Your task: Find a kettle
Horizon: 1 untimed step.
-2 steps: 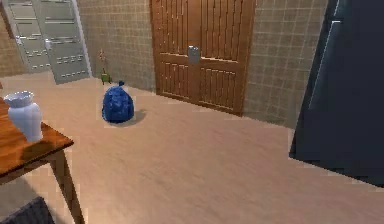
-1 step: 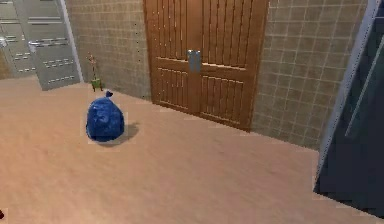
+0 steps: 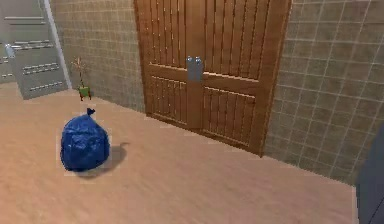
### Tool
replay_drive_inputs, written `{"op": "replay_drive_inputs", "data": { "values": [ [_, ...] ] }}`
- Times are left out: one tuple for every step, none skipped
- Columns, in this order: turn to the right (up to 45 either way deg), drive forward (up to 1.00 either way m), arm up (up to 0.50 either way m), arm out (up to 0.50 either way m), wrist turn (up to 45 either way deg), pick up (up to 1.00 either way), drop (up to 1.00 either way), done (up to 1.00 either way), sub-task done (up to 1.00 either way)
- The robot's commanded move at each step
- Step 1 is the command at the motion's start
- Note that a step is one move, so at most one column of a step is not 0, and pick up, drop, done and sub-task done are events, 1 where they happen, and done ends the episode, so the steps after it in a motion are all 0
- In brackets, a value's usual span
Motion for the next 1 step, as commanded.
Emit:
{"op": "replay_drive_inputs", "data": {
  "values": [
    [-45.0,0.00,0.00,0.00,0.0,0.00,0.00,0.00,0.00]
  ]
}}
